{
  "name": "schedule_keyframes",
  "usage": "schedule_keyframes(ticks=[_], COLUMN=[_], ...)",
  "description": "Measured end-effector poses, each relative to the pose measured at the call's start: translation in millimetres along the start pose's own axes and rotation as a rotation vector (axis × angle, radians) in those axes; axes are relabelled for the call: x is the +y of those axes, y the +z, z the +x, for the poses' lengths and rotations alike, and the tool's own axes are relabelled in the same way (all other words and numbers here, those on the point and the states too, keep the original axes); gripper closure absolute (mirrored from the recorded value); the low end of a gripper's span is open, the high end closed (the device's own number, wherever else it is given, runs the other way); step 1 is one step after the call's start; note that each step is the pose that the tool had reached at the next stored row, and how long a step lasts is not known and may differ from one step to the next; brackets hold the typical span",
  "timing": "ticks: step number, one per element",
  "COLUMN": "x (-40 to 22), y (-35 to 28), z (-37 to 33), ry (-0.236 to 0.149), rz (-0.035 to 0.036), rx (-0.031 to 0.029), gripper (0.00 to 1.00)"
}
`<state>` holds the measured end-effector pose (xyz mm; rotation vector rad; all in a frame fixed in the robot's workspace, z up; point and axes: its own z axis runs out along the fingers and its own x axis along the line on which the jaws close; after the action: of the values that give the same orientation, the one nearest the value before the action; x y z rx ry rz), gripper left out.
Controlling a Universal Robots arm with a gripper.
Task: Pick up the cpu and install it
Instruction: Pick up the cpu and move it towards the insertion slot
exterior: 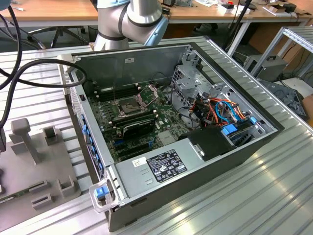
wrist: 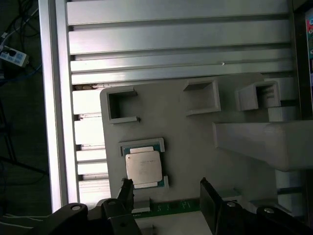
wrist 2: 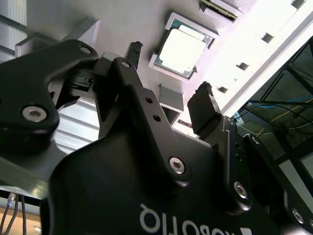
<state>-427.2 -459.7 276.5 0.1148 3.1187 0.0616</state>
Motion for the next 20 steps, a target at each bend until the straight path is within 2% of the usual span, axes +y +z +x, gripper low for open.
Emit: schedule_keyframes(ticks=[4,7,20], x=[0.0,0.0,-0.3], y=[0.1,0.7,8.7], z=[0.0,-0.1,0.1], ry=[0.000,-0.018,-0.018], rz=[0.0000,-0.0005,-0.0004], rx=[0.0000,0.0006,0.0007], gripper=[0.34,0.34,0.34])
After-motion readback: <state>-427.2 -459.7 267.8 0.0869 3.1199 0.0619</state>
